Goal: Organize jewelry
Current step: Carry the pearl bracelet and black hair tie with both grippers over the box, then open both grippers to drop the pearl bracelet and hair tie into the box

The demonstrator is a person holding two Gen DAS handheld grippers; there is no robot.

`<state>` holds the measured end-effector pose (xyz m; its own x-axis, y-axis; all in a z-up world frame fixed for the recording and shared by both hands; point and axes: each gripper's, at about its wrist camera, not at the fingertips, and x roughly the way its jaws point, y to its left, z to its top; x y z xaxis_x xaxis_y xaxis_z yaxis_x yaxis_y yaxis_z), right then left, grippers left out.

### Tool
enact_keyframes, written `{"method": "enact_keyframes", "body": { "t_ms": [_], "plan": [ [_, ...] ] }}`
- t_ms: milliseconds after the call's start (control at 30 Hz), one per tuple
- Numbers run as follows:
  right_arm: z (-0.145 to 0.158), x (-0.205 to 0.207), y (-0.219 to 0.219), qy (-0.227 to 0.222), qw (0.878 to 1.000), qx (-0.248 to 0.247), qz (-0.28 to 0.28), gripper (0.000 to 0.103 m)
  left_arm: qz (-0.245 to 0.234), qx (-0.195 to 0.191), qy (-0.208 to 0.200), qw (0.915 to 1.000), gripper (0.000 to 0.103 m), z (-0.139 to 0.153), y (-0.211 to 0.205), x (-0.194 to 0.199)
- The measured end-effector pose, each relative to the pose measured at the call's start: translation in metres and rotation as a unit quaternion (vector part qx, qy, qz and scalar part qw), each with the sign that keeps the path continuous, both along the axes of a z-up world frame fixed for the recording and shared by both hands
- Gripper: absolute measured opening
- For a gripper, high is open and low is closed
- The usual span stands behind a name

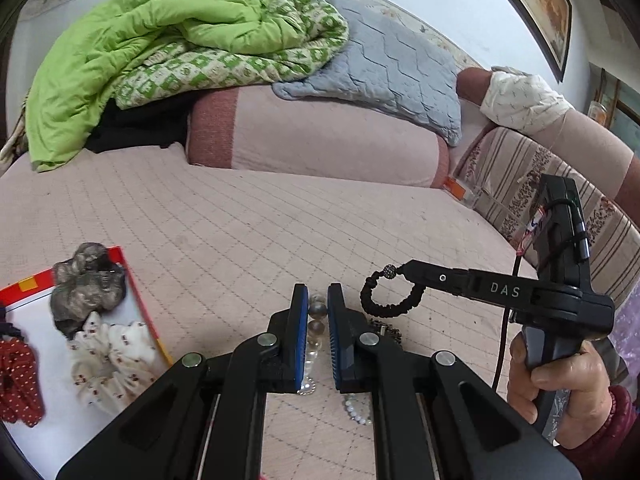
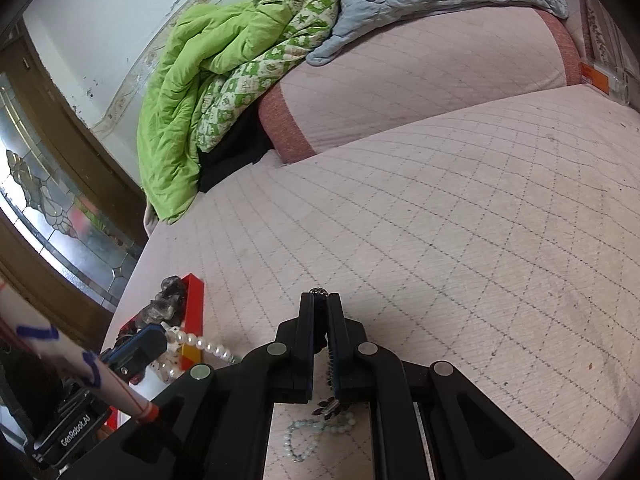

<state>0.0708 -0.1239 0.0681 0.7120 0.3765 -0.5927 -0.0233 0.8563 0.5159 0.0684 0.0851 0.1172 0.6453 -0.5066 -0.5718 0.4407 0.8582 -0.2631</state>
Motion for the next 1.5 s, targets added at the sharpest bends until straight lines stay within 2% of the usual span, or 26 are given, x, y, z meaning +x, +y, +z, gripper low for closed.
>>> {"method": "enact_keyframes", "body": {
  "t_ms": [200, 467, 733, 1033, 1500],
  "plan": [
    [0.007, -0.003, 0.026, -0.012, 1.000, 0.004, 0.028, 0.007, 0.025, -0.003, -0.015, 0.9996, 0.009, 0.013, 0.032, -0.015],
    [0.016, -0.015, 0.081, -0.029, 0.996, 0.008, 0.089, 0.007, 0.077, -0.010, -0.020, 0.9968, 0.009, 0.023, 0.100, -0.033],
    [0.013, -0.024, 0.148, -0.028, 0.987, 0.014, 0.160, 0.007, 0.145, -0.014, 0.002, 0.9893, 0.009, 0.008, 0.165, -0.023],
    [-0.006, -0.027, 0.200, -0.017, 0.978, -0.002, 0.209, 0.007, 0.174, -0.003, 0.037, 0.9840, 0.009, -0.018, 0.184, 0.011],
    [-0.030, -0.013, 0.208, 0.008, 0.980, -0.043, 0.194, 0.007, 0.198, 0.023, 0.058, 0.9782, 0.009, -0.034, 0.192, 0.027]
  ]
}}
